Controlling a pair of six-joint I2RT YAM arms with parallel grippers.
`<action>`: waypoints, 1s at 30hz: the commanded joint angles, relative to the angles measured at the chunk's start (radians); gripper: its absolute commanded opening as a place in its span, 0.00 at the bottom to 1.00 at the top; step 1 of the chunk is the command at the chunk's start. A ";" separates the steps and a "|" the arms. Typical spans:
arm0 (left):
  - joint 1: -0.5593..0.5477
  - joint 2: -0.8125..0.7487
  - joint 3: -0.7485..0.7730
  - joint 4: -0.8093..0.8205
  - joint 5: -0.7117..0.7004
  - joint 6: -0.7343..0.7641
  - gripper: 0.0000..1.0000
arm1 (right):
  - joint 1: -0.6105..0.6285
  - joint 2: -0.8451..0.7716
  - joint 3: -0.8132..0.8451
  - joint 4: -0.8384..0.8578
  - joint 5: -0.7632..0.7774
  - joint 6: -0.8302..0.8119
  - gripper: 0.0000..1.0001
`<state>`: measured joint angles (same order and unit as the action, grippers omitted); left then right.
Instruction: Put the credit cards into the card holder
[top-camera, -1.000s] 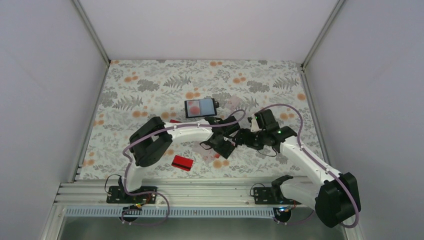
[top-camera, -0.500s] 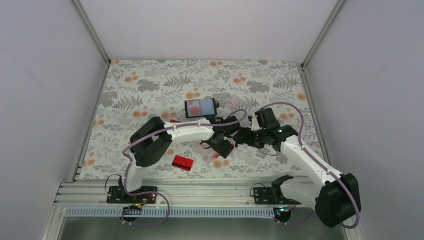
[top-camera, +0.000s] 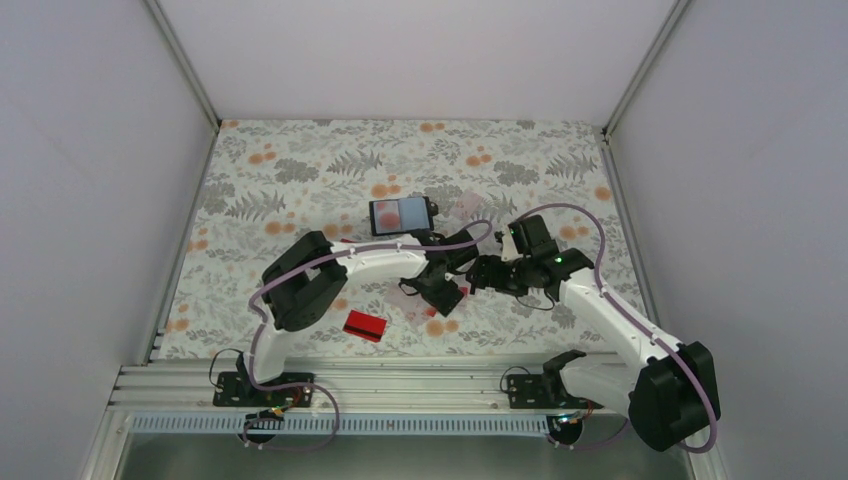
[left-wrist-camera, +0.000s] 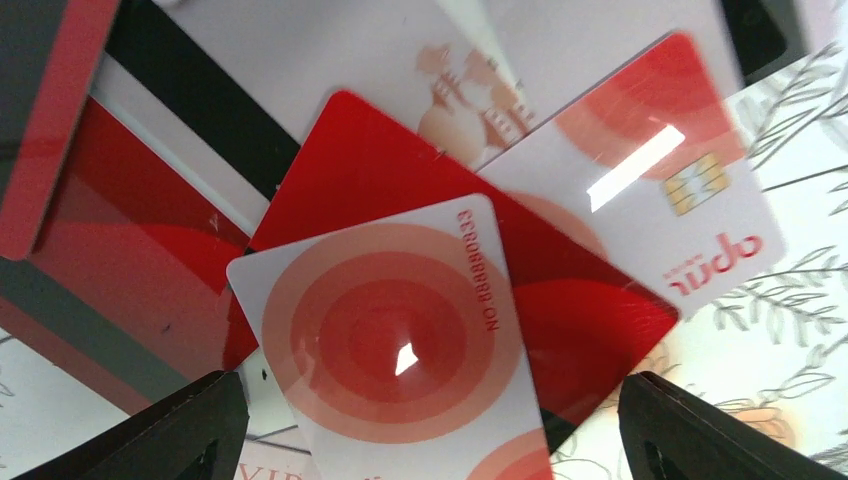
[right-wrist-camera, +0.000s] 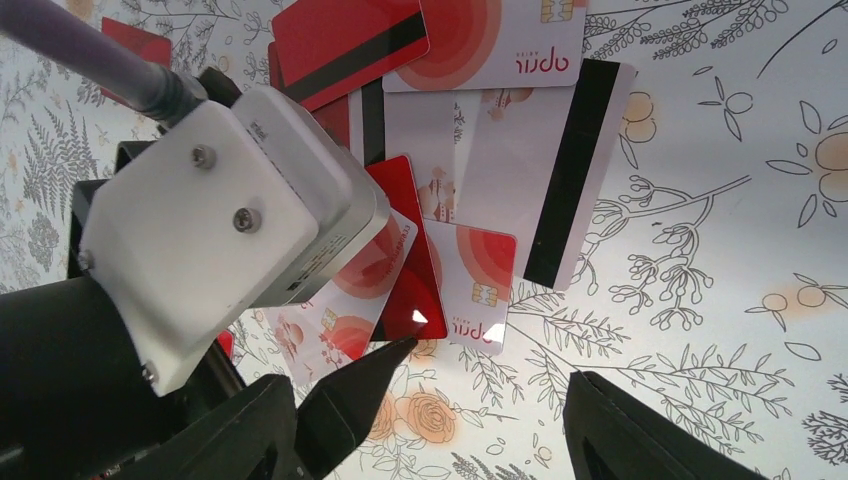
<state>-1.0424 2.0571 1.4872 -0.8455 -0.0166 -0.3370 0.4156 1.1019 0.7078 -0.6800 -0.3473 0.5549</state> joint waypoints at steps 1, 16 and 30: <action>0.012 0.016 -0.044 0.018 0.044 0.021 0.92 | -0.009 -0.006 0.025 0.003 0.001 -0.011 0.68; 0.010 0.011 -0.173 0.106 0.065 0.011 0.65 | -0.014 0.004 0.015 0.013 -0.007 0.006 0.68; 0.000 -0.065 -0.161 0.126 0.116 -0.037 0.52 | -0.014 -0.008 0.011 0.007 -0.007 0.025 0.68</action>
<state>-1.0286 1.9938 1.3544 -0.7113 0.0170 -0.3412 0.4088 1.1023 0.7078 -0.6781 -0.3511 0.5686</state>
